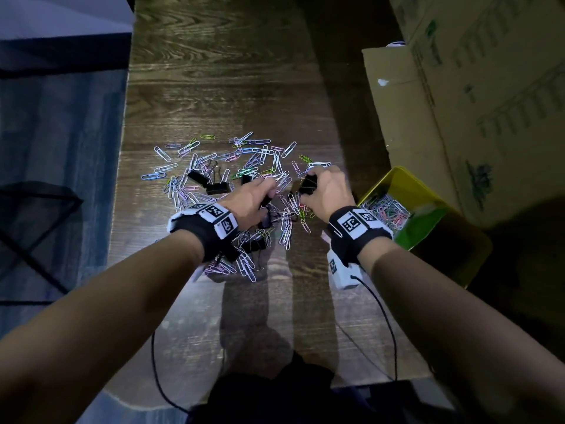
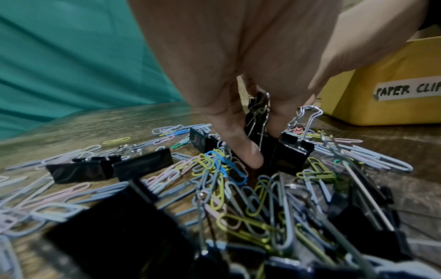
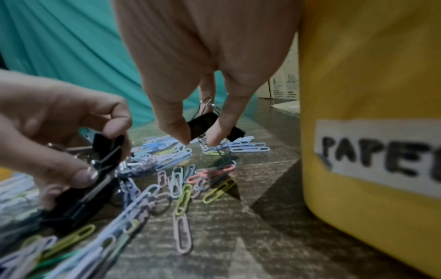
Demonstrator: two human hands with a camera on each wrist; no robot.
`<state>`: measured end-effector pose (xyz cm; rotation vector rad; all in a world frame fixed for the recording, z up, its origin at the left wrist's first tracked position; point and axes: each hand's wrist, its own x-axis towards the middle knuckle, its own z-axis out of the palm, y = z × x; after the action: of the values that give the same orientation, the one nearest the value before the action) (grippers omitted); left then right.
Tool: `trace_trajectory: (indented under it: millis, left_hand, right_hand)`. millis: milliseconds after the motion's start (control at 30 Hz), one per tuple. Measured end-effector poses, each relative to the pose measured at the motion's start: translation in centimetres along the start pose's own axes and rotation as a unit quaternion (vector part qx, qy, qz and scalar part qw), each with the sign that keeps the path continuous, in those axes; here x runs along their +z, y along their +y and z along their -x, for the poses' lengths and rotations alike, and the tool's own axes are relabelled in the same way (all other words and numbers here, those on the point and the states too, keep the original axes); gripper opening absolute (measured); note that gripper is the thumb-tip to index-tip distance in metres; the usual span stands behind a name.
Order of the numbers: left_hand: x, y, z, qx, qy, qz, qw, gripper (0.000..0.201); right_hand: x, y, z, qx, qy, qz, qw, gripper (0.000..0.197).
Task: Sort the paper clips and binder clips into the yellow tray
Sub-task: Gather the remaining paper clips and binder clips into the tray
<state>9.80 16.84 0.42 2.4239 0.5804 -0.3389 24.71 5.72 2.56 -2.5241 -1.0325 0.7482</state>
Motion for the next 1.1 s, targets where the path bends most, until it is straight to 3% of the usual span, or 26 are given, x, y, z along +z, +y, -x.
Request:
trace_trajectory:
  millis: [100, 200, 367, 467, 600, 733, 800, 933, 1100]
  left_hand:
    - [-0.1, -0.8, 0.6, 0.025, 0.015, -0.006, 1.000, 0.034]
    - [-0.4, -2.1, 1.5, 0.039, 0.008, -0.011, 0.999, 0.034]
    - [-1.5, -4.3, 3.2, 0.012, -0.006, -0.045, 0.999, 0.032]
    - [-1.9, -5.4, 3.9, -0.019, -0.005, -0.059, 0.998, 0.039]
    - [-2.8, -6.3, 4.1, -0.026, -0.011, -0.063, 0.998, 0.034]
    - [-4.8, -5.2, 3.4, -0.042, -0.057, -0.079, 0.994, 0.021]
    - [-5.9, -4.1, 2.6, -0.053, -0.021, -0.083, 0.995, 0.019]
    - [-6.8, -1.0, -1.3, -0.038, 0.061, -0.081, 0.994, 0.032]
    - [-4.3, 1.5, -7.9, -0.029, 0.047, -0.078, 0.995, 0.059]
  right_hand:
    - [-0.2, -0.6, 1.0, -0.017, 0.010, -0.050, 0.999, 0.049]
    - [0.4, -2.2, 2.5, -0.079, -0.009, -0.073, 0.994, 0.051]
    - [2.7, -5.5, 4.2, -0.158, -0.056, -0.088, 0.982, 0.053]
    - [4.4, -6.6, 5.1, -0.201, -0.105, -0.050, 0.973, 0.056]
    - [6.3, -7.2, 5.6, -0.226, -0.163, 0.018, 0.960, 0.053]
    - [7.4, -6.7, 5.9, -0.258, -0.185, 0.071, 0.946, 0.053]
    - [7.7, -6.2, 6.1, -0.267, -0.194, 0.062, 0.942, 0.055]
    - [7.5, -4.9, 6.4, -0.264, -0.162, 0.046, 0.950, 0.058]
    - [6.1, -2.0, 7.3, -0.210, -0.085, -0.013, 0.974, 0.042]
